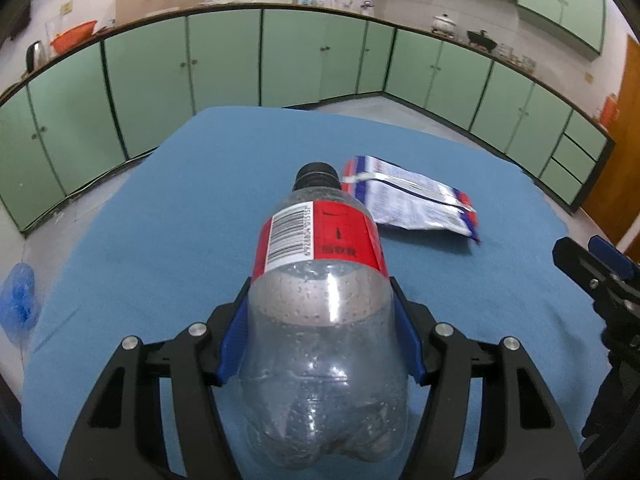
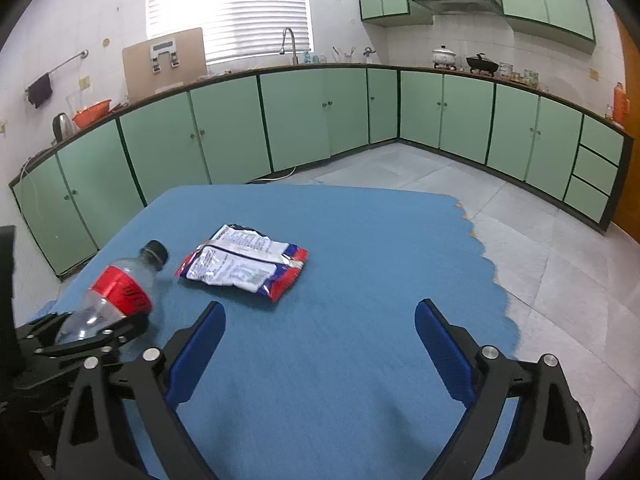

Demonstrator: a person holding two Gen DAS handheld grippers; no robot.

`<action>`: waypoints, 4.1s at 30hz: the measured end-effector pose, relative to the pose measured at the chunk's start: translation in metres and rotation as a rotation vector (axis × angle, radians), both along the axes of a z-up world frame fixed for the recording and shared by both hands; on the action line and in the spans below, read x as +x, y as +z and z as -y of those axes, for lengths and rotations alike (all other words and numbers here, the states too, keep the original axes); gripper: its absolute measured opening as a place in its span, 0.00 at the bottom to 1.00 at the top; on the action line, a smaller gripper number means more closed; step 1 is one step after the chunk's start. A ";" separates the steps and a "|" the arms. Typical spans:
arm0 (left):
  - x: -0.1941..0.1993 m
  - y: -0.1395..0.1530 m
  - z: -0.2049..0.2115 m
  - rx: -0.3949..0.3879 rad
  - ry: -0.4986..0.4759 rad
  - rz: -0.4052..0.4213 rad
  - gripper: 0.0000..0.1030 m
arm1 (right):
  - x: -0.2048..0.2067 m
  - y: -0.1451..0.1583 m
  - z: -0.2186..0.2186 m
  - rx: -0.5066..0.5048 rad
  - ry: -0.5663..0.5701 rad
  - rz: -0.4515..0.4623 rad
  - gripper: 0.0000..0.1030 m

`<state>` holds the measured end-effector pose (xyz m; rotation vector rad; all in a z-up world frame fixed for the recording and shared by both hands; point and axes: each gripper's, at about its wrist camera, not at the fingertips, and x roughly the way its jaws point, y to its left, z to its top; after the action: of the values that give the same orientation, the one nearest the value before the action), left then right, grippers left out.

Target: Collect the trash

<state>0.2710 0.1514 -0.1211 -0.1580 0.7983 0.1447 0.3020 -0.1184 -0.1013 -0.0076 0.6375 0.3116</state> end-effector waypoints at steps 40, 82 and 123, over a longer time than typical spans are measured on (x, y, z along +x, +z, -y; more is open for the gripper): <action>0.038 -0.005 -0.034 0.036 0.108 -0.033 0.59 | 0.097 -0.038 -0.064 -0.041 0.096 -0.236 0.34; -0.013 -0.004 -0.021 0.022 0.067 -0.037 0.59 | 0.029 -0.041 -0.060 -0.032 0.342 -0.277 0.51; -0.053 0.059 0.125 -0.020 -0.251 0.105 0.59 | -0.077 0.066 0.119 0.051 0.124 -0.048 0.00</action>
<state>0.2177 0.0265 -0.0625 -0.0821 0.7081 -0.1077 0.2254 -0.2369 -0.0352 0.0086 0.6775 0.4490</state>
